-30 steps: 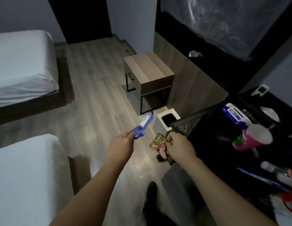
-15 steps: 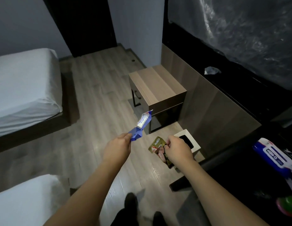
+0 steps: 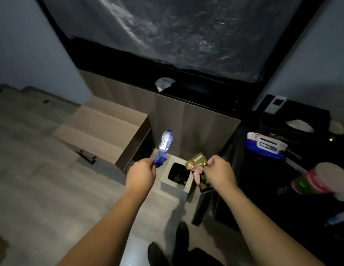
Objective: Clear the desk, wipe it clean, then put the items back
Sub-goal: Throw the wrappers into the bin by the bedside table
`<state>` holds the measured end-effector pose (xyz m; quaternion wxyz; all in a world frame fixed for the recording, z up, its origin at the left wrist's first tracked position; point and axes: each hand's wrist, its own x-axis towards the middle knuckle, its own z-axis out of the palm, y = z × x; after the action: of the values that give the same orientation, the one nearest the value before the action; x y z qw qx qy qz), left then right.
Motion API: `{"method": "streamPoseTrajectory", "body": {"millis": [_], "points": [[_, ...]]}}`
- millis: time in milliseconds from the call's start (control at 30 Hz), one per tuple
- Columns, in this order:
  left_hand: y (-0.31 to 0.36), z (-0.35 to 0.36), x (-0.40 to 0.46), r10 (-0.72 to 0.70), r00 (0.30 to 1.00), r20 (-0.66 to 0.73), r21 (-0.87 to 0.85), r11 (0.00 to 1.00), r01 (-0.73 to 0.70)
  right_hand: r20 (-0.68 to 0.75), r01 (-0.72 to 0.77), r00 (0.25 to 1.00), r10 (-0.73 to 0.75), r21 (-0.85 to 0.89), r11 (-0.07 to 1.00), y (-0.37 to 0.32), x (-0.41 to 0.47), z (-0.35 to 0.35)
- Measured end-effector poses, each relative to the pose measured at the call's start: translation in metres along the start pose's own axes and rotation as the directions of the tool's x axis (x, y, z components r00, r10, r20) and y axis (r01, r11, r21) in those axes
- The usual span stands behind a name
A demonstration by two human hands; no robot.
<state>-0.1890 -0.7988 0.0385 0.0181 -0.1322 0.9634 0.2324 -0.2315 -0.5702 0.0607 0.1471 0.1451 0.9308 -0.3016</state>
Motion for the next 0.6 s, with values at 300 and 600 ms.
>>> {"method": "streamPoseTrajectory", "body": {"millis": [300, 600], "points": [[0.011, 0.009, 0.075, 0.104, 0.984, 0.146, -0.045, 0.994, -0.098, -0.067, -0.144, 0.985, 0.159, 0.184, 0.972, -0.008, 0.054, 0.024], [-0.067, 0.156, 0.200, 0.172, 0.949, 0.262, -0.178, 0.976, -0.128, -0.144, -0.203, 0.960, 0.240, 0.230, 0.952, 0.036, 0.163, 0.175]]}}
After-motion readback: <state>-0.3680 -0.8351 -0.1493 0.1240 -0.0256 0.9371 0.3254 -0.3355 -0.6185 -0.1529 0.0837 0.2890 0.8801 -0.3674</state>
